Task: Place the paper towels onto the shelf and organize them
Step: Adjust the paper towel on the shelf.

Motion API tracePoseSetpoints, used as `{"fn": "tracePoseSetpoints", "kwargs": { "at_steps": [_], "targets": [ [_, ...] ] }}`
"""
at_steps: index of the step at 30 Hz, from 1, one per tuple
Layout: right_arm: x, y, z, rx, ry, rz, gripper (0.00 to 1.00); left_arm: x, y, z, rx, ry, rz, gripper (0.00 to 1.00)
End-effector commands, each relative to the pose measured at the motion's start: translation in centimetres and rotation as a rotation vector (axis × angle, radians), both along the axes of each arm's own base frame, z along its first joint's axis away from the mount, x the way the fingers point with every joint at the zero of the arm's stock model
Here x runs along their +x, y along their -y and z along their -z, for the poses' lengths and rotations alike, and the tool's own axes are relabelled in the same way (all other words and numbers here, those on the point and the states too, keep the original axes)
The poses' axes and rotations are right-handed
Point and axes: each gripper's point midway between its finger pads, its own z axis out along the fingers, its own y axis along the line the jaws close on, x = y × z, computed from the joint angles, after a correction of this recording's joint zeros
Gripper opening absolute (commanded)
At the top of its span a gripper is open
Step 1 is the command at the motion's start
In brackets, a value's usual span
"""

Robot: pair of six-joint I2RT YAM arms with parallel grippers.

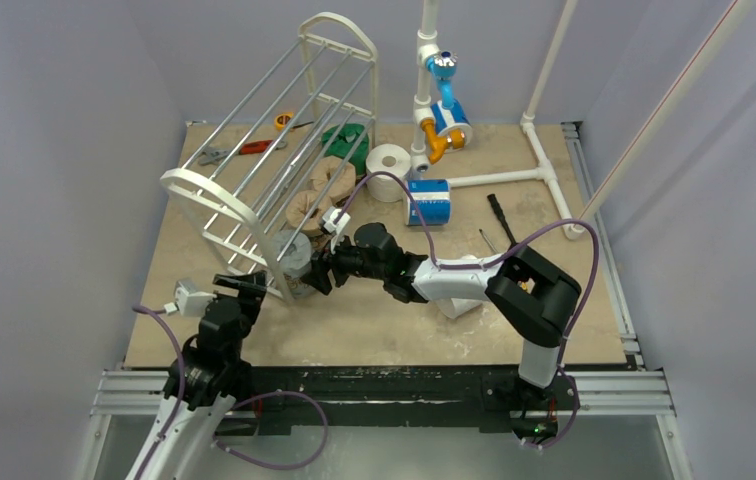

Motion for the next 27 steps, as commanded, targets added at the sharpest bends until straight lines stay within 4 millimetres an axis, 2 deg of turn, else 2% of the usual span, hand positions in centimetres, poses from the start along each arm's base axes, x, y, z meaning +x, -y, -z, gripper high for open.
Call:
{"fn": "tracePoseSetpoints", "kwargs": {
  "at_steps": [1,10,16,27],
  "targets": [
    [0.0,-0.7,-1.2,0.036,0.019,-0.027,0.63,-0.6,-1.4,-6.2,-0.029,0.242,-0.044,0.75],
    [0.0,-0.6,-1.2,0.031,0.018,-0.028,0.63,0.4,0.4,-7.6,-0.055,0.302,0.033,0.76],
    [-0.1,-0.7,-1.1,0.031,0.014,-0.032,0.63,0.9,1.0,-7.6,-0.076,0.324,0.054,0.77],
    [-0.2,-0.7,-1.0,0.033,0.01,-0.037,0.63,2.4,2.3,-5.5,-0.113,0.306,0.079,0.69]
  ]
}}
